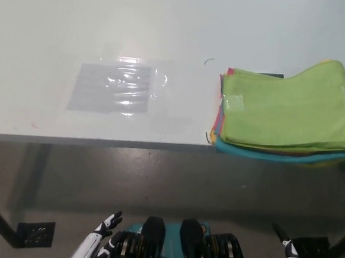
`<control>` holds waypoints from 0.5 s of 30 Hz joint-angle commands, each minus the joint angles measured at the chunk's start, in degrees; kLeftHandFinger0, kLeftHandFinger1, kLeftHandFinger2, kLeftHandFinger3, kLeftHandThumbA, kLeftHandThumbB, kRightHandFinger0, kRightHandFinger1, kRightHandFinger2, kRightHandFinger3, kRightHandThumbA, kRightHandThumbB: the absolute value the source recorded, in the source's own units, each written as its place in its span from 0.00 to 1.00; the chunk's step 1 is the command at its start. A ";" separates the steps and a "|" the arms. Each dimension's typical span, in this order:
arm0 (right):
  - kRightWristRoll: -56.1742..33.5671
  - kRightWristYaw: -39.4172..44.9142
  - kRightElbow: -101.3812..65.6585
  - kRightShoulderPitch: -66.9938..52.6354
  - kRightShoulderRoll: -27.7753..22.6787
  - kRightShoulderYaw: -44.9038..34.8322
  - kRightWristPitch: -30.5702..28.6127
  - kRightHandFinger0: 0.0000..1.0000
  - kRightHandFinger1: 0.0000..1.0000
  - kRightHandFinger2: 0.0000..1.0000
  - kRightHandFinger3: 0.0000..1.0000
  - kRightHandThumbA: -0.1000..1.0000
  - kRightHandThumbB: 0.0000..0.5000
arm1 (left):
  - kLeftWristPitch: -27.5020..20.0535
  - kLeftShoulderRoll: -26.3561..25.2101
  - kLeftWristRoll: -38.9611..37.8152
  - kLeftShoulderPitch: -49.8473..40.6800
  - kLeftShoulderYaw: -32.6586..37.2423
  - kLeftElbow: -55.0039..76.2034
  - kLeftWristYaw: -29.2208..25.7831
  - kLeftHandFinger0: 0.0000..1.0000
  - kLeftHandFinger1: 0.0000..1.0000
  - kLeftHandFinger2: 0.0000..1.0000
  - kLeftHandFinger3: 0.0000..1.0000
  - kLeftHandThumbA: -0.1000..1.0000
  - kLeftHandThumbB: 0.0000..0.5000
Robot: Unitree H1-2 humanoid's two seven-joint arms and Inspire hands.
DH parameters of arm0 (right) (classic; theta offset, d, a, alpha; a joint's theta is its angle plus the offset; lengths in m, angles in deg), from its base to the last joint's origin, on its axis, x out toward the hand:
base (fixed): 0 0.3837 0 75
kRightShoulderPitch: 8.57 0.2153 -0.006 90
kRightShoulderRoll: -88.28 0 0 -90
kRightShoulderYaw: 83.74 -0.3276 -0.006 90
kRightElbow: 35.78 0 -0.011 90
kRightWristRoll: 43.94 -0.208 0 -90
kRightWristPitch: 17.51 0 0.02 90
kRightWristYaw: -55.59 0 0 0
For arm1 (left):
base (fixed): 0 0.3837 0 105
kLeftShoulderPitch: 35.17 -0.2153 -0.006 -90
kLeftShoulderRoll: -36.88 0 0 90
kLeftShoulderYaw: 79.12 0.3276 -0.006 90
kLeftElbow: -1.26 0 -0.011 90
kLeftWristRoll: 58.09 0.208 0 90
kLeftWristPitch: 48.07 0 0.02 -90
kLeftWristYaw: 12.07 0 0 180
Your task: A stack of folded microfibre clothes with a single fold is kept infront of the robot. the robot uses its right hand to grab one end of the clothes and pulla it away from the other end to unfold
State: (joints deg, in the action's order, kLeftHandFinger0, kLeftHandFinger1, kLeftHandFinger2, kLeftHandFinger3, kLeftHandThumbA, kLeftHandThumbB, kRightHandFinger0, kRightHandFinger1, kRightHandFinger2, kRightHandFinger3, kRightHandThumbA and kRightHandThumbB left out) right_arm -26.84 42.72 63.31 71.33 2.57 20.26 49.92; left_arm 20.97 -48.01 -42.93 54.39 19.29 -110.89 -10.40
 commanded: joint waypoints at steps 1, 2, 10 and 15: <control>-3.38 4.51 -0.03 0.74 -0.95 -0.27 -1.95 1.00 1.00 1.00 1.00 1.00 0.84 | -1.16 -0.89 -0.70 1.18 -0.19 1.45 0.46 1.00 1.00 1.00 1.00 1.00 1.00; -3.51 5.39 -1.01 0.59 -1.22 -0.26 -0.63 1.00 1.00 1.00 1.00 1.00 0.84 | -0.81 -0.90 -0.59 1.22 -0.19 1.71 0.48 1.00 1.00 1.00 1.00 1.00 1.00; -2.52 8.29 -2.71 0.69 -1.99 -0.58 2.65 1.00 1.00 1.00 1.00 1.00 0.81 | -1.34 -0.85 -0.38 1.97 -0.18 0.84 0.34 1.00 1.00 1.00 1.00 1.00 1.00; -2.02 9.92 -2.85 0.27 -2.17 -0.44 3.91 1.00 1.00 1.00 1.00 1.00 0.85 | -1.02 -0.93 -0.97 1.09 -0.14 1.56 1.09 1.00 1.00 1.00 1.00 1.00 1.00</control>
State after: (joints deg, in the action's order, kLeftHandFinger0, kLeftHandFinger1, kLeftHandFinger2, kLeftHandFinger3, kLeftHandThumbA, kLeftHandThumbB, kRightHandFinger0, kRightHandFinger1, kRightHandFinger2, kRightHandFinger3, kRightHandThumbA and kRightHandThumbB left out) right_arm -28.83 49.91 62.59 71.40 1.10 20.13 52.19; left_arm 20.97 -48.01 -43.01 55.57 19.30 -110.82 -9.82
